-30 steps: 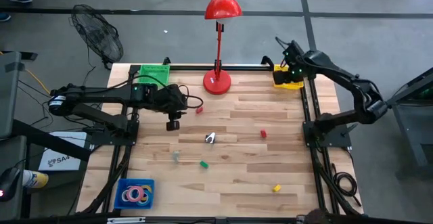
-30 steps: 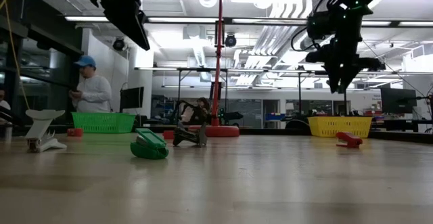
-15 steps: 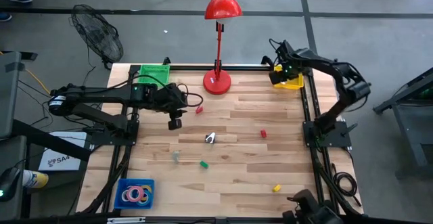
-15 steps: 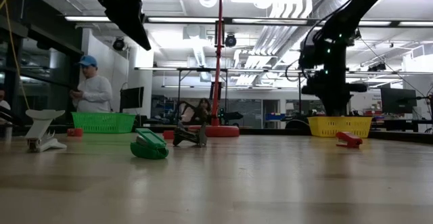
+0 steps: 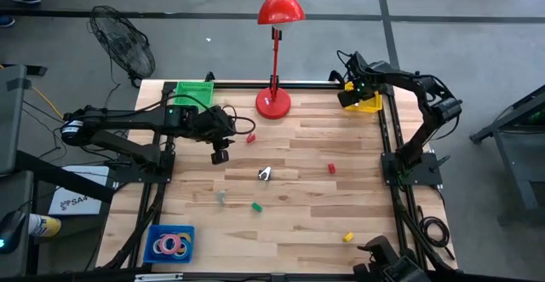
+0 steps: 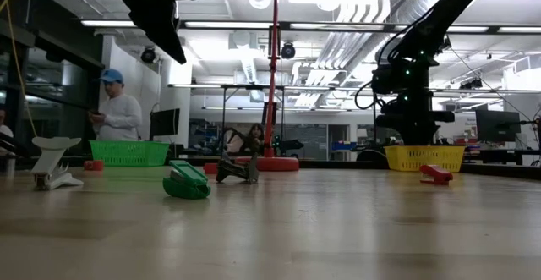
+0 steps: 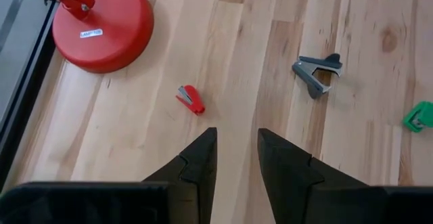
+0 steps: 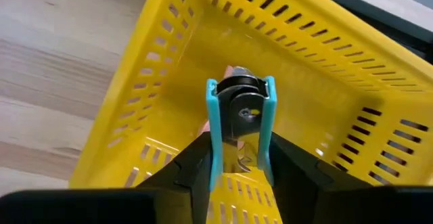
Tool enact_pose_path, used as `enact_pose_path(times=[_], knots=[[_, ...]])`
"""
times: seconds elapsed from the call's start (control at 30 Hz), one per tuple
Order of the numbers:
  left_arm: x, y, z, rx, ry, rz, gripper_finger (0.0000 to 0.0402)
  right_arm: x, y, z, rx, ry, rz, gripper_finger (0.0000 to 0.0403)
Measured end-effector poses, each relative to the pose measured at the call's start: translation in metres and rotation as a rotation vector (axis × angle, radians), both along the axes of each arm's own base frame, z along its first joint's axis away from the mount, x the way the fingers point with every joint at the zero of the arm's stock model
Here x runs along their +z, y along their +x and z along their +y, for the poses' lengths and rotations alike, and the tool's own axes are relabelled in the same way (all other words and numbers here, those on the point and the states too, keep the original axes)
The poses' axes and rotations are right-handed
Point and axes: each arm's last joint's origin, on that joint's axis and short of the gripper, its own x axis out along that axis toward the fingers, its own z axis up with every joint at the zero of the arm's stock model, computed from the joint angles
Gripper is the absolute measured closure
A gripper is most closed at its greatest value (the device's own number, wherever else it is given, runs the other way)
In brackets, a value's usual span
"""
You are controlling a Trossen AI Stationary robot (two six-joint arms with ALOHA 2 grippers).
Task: Pick and place Stapler, Stapler remover, tape
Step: Put the light blue staple remover into the yellow basket
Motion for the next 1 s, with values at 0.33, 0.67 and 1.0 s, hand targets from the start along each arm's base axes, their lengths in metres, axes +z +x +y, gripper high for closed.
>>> enact_pose_path(times=[0.33,0.67,1.0], knots=[[0.0,0.0,-0.0001,-0.002,-0.004,0.0,0.0298,0.0011,0.0002,-0.0003,-0.003,0.0,-0.002,0.0258],[-0.0001,0.0,-0.0002,-0.003,-0.005,0.0,0.0298,0.0054,0.0006,-0.0015,-0.03,-0.008,-0.003,0.0212],[-0.0001,0.0001,-0.0007,-0.014,-0.019,-0.001,0.0298,0.0072,0.0009,-0.0019,-0.033,-0.006,-0.004,0.0181]])
